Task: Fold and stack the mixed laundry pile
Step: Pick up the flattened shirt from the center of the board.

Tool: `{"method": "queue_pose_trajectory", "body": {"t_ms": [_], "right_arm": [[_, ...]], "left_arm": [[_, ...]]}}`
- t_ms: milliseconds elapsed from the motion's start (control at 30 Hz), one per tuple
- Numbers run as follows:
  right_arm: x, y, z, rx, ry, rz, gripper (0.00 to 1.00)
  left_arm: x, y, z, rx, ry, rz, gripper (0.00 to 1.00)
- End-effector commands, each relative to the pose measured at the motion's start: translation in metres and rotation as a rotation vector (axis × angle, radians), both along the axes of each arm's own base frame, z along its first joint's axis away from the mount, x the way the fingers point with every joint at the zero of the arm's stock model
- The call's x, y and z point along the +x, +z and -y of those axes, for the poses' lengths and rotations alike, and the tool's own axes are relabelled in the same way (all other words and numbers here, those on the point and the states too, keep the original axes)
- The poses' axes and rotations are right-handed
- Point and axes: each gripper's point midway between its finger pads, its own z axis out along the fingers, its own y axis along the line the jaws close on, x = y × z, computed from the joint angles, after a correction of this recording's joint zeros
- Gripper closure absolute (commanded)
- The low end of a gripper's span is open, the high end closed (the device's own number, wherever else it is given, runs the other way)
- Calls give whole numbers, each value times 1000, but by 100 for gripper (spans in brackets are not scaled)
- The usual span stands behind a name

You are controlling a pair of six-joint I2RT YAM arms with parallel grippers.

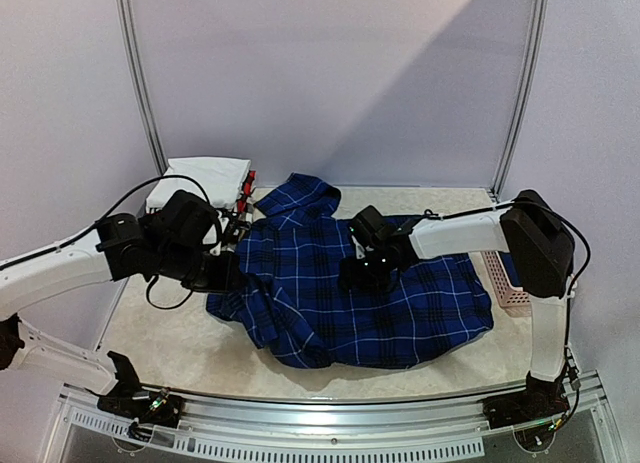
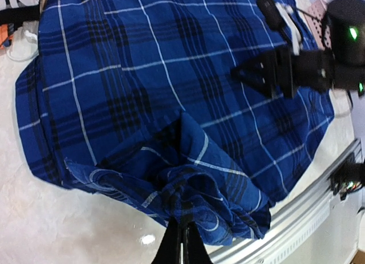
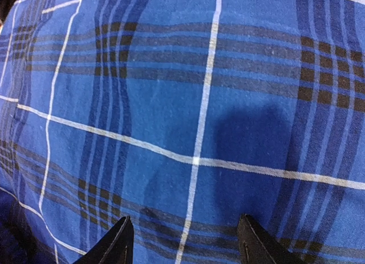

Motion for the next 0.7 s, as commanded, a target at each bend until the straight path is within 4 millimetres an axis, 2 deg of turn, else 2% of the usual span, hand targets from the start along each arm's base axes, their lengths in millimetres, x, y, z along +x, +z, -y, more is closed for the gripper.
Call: {"method": "queue_pose_trajectory", "body": {"t_ms": [0, 67, 167, 267, 400, 467, 567, 667], "right_arm": [[9, 17, 16, -76, -28, 56, 37], [9, 30, 22, -86, -39, 80, 37], [6, 41, 30, -83, -42, 105, 37], [1, 51, 32, -59, -24, 116, 37], [-10, 55, 23, -1, 32, 97, 38], [-22, 60, 8, 64, 97, 71, 38], [-50, 74, -25, 149, 268, 58, 39], [-78, 94, -57, 238, 436, 62, 41]], "left_arm": [[37, 26, 21, -117, -3, 47, 100], [41, 39, 23, -130, -5, 67, 100], [36, 66, 20, -165, -17, 105, 100], [20, 91, 11, -200, -34, 108, 100], [-13, 117, 2, -282, -75, 80, 100], [-30, 127, -2, -333, -89, 74, 100], [-57, 139, -7, -404, -111, 67, 100], [-80, 141, -7, -441, -142, 56, 100]]}}
